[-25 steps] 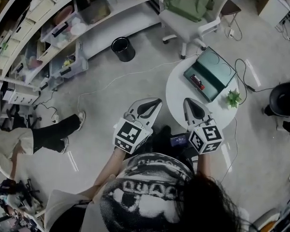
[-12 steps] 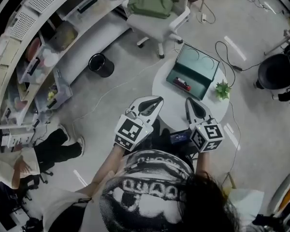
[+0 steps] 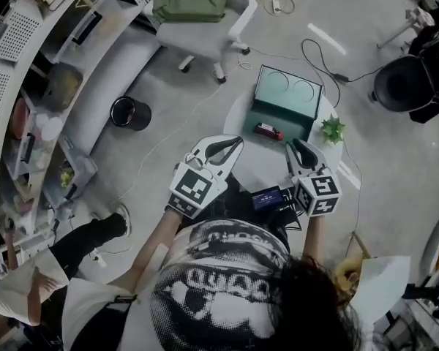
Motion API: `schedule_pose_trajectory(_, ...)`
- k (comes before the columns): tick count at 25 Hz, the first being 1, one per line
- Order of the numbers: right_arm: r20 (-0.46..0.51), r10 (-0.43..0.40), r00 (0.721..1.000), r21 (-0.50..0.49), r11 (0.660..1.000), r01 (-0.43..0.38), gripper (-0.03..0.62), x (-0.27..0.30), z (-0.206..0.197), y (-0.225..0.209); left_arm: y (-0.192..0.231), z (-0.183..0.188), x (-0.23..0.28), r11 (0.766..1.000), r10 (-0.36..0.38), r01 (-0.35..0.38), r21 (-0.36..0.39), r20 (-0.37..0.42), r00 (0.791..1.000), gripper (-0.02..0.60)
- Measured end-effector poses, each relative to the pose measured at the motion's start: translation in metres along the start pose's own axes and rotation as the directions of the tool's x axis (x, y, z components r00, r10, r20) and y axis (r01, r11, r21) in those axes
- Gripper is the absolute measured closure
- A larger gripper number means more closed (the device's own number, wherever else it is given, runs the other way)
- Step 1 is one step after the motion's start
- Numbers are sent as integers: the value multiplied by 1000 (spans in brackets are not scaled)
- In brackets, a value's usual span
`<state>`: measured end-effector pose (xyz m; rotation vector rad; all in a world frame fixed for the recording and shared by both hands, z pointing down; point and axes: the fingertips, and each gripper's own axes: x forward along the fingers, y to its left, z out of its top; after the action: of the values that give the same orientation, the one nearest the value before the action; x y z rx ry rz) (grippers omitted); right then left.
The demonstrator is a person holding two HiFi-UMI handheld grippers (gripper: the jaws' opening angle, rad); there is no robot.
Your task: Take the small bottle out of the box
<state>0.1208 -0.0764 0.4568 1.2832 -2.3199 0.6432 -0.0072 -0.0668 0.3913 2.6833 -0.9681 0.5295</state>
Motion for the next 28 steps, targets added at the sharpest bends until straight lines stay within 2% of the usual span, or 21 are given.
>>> schedule_pose_trajectory(4, -117, -7, 993, -73, 997, -2, 460, 19, -15, -18, 14, -4, 11, 998, -69, 69, -3, -16, 997, 568)
schedule_pose_trajectory(8, -197, 17, 980, -103, 994, -38, 456, 47, -26, -41, 25, -9, 23, 992, -124, 124, 2, -33, 992, 568)
schedule_pose_trajectory(12, -321, 39, 946, -175, 979, -99, 454, 80, -44, -57, 32, -16, 35, 986, -167, 168, 7, -49, 985, 568)
schedule_pose_trajectory(14, -400, 52, 915, -224, 963, -153, 450, 96, -57, -61, 35, -18, 40, 983, -182, 183, 6, -54, 982, 568)
schedule_pose_trajectory(19, -573, 98, 814, -293, 903, -315, 433, 124, -94, -53, 41, -22, 50, 978, -208, 208, -13, -59, 976, 568)
schedule_pose_trajectory(21, -629, 101, 771, -325, 866, -379, 433, 131, -105, -50, 44, -24, 53, 976, -217, 217, -18, -59, 974, 568)
schedule_pose_trajectory(25, -742, 59, 667, -399, 762, -511, 433, 135, -125, -52, 48, -29, 56, 973, -230, 229, -22, -67, 971, 568)
schedule_pose_trajectory(28, -782, 64, 619, -392, 722, -570, 444, 140, -135, -47, 53, -35, 58, 974, -226, 224, -31, -79, 971, 568)
